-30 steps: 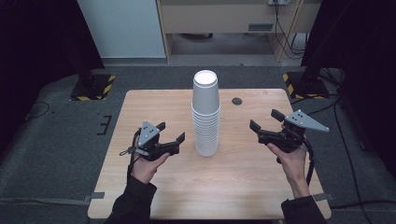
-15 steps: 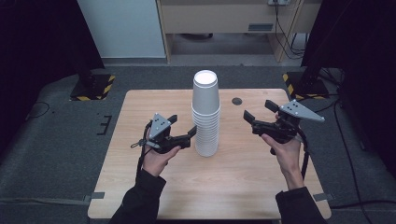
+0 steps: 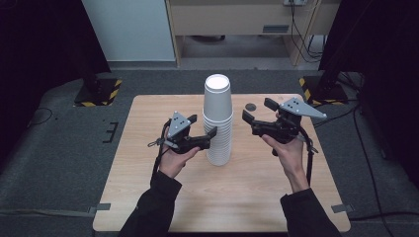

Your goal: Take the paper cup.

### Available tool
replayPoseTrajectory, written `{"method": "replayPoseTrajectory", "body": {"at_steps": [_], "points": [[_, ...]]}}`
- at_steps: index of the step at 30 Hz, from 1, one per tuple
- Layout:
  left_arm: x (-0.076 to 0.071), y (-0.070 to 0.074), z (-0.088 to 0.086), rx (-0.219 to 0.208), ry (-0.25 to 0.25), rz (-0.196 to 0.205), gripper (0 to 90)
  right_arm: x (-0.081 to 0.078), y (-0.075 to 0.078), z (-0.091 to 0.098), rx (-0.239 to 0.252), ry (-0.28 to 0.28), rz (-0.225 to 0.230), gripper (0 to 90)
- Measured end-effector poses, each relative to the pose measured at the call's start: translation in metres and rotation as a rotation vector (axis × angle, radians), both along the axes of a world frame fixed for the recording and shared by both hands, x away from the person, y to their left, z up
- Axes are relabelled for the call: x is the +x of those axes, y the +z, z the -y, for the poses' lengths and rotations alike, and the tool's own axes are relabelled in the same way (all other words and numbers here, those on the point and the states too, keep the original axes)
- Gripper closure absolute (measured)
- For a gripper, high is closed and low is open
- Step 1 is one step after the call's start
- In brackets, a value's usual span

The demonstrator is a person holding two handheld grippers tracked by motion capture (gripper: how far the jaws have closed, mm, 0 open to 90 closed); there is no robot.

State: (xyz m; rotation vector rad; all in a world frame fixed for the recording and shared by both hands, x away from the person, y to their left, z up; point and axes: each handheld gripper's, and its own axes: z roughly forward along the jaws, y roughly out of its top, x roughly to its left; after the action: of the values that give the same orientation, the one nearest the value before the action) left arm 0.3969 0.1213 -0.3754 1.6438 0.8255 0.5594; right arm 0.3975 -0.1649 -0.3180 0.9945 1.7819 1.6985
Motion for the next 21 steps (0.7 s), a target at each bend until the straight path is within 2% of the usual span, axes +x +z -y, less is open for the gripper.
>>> {"method": "replayPoseTrajectory", "body": {"at_steps": [4, 8, 12, 15, 17, 21], "points": [[0.005, -0.001, 0.005, 0.001, -0.014, -0.005, 15.6, 0.004, 0.003, -0.007, 0.012, 0.017, 0.004, 9.6], [0.009, 0.001, 0.008, -0.008, -0.034, -0.002, 14.7, 0.007, 0.004, -0.014, 0.000, 0.032, 0.005, 9.4], [0.012, 0.002, 0.010, 0.003, -0.050, 0.013, 14.2, 0.011, 0.003, -0.023, -0.006, 0.046, 0.003, 9.3], [0.015, 0.000, 0.009, -0.009, -0.064, -0.002, 12.5, 0.013, 0.003, -0.029, -0.013, 0.061, 0.014, 9.3], [0.017, -0.001, 0.010, -0.014, -0.070, -0.003, 11.2, 0.016, 0.003, -0.034, -0.008, 0.074, 0.007, 9.2], [0.020, -0.003, 0.010, -0.016, -0.084, -0.001, 9.2, 0.024, 0.000, -0.044, -0.028, 0.087, -0.002, 9.2]]}}
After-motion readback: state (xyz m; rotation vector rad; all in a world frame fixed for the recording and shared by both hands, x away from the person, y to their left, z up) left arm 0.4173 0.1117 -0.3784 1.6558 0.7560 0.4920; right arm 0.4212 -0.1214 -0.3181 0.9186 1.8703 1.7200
